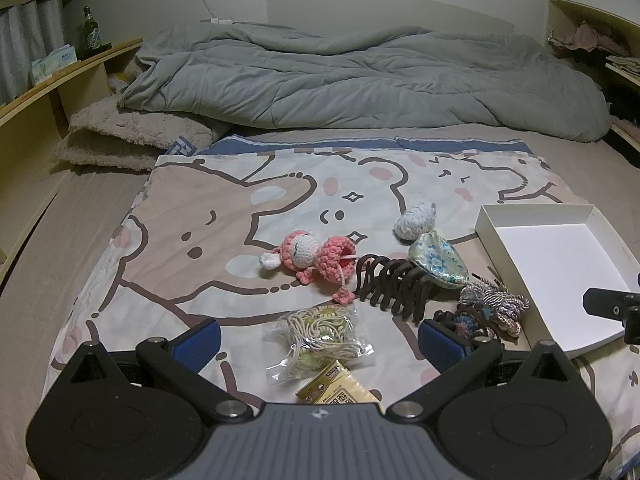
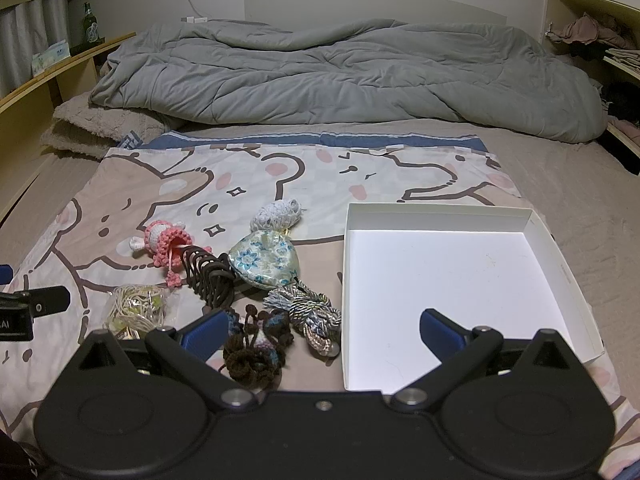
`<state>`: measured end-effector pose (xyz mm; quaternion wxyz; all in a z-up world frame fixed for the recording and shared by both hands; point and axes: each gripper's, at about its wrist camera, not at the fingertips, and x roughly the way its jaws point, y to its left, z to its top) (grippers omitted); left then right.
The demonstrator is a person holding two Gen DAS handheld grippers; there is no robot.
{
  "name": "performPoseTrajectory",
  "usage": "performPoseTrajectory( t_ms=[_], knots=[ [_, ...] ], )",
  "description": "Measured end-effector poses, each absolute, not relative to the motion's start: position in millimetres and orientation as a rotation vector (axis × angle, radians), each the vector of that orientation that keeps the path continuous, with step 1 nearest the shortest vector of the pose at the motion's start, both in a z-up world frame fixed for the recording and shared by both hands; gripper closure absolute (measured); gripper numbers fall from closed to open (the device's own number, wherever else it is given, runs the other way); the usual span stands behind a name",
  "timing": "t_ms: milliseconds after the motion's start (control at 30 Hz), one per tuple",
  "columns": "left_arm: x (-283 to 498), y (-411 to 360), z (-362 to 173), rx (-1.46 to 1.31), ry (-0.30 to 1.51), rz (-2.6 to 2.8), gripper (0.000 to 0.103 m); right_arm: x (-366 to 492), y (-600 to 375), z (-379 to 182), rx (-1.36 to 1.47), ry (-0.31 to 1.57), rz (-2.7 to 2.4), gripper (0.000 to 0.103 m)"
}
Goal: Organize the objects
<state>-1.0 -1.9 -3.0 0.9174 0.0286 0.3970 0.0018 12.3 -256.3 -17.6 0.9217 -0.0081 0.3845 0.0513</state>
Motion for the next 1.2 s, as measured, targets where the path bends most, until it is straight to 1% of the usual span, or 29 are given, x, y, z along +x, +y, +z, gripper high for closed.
performPoseTrajectory(
  t_ms=[1200],
  knots=[
    [-1.0, -4.5, -2.0, 0.038, 0.803, -0.017, 0.0, 10.8, -257.3, -16.8, -0.011, 0.776, 0.118, 0.0]
  ],
)
